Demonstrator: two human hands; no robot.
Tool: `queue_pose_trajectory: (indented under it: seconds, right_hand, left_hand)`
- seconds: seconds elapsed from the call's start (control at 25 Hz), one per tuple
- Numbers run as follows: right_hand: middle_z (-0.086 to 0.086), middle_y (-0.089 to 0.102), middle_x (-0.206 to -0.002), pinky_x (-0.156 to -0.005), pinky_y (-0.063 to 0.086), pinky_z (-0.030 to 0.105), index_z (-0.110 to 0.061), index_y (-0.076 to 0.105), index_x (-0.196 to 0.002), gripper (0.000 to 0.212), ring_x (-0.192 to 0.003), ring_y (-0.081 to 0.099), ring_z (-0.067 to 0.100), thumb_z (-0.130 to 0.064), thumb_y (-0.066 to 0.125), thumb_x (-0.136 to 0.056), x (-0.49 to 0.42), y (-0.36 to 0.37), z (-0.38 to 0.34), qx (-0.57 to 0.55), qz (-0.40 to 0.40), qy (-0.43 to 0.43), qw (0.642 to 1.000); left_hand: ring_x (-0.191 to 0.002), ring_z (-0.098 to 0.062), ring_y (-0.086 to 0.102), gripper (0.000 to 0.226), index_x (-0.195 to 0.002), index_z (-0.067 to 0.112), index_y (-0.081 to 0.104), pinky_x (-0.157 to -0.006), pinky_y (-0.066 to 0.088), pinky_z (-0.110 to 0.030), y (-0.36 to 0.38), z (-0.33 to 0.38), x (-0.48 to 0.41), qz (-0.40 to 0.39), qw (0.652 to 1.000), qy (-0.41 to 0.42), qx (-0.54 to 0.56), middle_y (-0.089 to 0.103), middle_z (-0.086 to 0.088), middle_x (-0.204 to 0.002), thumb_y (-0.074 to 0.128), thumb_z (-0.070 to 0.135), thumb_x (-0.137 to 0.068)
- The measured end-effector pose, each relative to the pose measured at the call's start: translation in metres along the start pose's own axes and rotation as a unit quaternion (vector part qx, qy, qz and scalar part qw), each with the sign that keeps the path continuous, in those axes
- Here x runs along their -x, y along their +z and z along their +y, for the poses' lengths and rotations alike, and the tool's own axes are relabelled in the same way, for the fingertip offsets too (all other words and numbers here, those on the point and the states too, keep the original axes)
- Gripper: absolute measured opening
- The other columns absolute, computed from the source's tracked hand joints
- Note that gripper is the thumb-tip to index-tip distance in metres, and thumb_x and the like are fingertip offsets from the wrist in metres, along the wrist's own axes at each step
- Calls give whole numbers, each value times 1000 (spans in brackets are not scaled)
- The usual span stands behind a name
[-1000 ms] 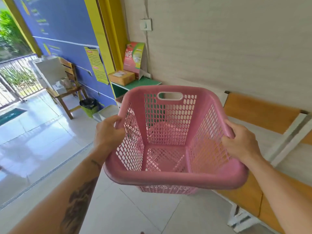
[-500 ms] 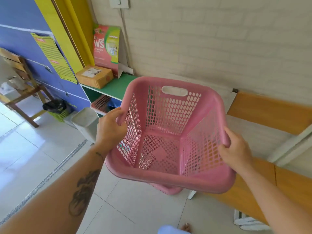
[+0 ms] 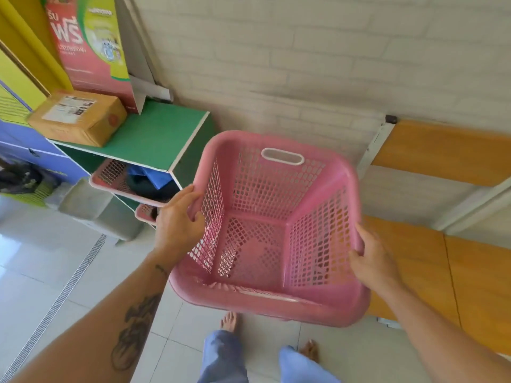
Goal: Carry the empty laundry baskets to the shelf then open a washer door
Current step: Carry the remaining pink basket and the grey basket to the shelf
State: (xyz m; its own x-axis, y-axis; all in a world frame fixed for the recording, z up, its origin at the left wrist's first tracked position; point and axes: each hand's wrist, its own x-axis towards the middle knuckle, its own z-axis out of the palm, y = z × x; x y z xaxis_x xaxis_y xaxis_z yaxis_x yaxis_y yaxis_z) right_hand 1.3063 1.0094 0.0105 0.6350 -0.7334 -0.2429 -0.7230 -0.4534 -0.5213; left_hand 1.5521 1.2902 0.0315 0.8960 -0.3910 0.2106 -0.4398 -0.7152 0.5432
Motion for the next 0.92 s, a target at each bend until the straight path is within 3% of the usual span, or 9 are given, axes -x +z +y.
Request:
queue_pose_trajectory:
  seconds: [0.16, 0.28, 0.36, 0.48, 0.6, 0.68, 0.76, 0.84, 0.92]
  right_hand:
    - [5, 50, -140, -97, 47, 38, -29, 34, -148, 83, -121, 54, 28, -7, 60, -72, -19, 40, -14, -23, -46, 114, 992]
    - [-1, 58, -129, -82, 57, 40, -38, 32, -144, 89, -103, 64, 22, -9, 56, -64, -31, 79, -23, -52, -74, 165, 982]
    - [-8, 50, -123, -83, 53, 32, -31, 28, -150, 89, -102, 56, 13, 6, 56, -74, -36, 101, -33, -62, -65, 194, 977]
    - [3, 54, -115, -74, 52, 22, -20, 28, -151, 87, -98, 60, 23, 16, 55, -76, -53, 130, -34, -56, -55, 204, 976]
    - [3, 45, -142, -103, 42, 33, -19, 25, -151, 89, -129, 47, 26, 9, 64, -76, -68, 162, -18, -94, -77, 263, 957]
    - [3, 35, -154, -100, 46, 39, -25, 20, -152, 94, -133, 44, 26, 4, 66, -76, -74, 175, -10, -135, -102, 301, 939]
    - [2, 45, -146, -84, 51, 32, -25, 25, -149, 87, -118, 55, 21, 5, 64, -78, -76, 182, -4, -162, -120, 302, 932]
    - [-2, 44, -143, -92, 47, 38, -26, 26, -148, 85, -122, 50, 18, 3, 66, -79, -74, 180, -2, -186, -121, 311, 924]
    - [0, 30, -156, -108, 38, 50, -30, 21, -151, 91, -141, 33, 23, -8, 71, -78, -67, 170, -1, -190, -116, 306, 926]
  left_hand:
    - [-120, -20, 58, 54, -130, 23, 60, -101, 46, -36, 43, -53, -27, -90, 996, 2, 17, 52, 3, -144, 60, 7, -78]
    - [-124, -21, 54, 52, -133, 19, 58, -103, 43, -35, 82, -90, -36, -130, 991, 13, 37, 48, 0, -148, 58, 5, -82]
    - [-128, -23, 50, 55, -137, 17, 54, -102, 41, -34, 107, -108, -38, -156, 986, 3, 49, 43, -3, -151, 56, 2, -84]
    - [-124, -26, 50, 61, -135, 19, 53, -94, 44, -34, 140, -131, -41, -223, 972, -47, 50, 34, -2, -152, 53, -4, -79]
    - [-121, -27, 51, 62, -132, 22, 53, -91, 42, -30, 161, -148, -43, -280, 955, -87, 35, 27, -4, -152, 55, -3, -76]
    - [-118, -23, 52, 64, -133, 26, 52, -91, 42, -28, 171, -158, -47, -317, 941, -114, 31, 25, -2, -152, 56, -2, -76]
    - [-117, -18, 50, 62, -134, 25, 52, -95, 41, -29, 177, -164, -51, -343, 927, -152, 27, 30, -2, -150, 56, -1, -78]
    - [-118, -23, 53, 51, -130, 21, 56, -101, 43, -34, 181, -161, -53, -335, 926, -170, 30, 45, -6, -140, 57, 3, -82]
    - [-104, -23, 62, 45, -126, 20, 60, -91, 52, -35, 181, -143, -54, -324, 928, -177, 51, 56, -6, -131, 57, 6, -83]
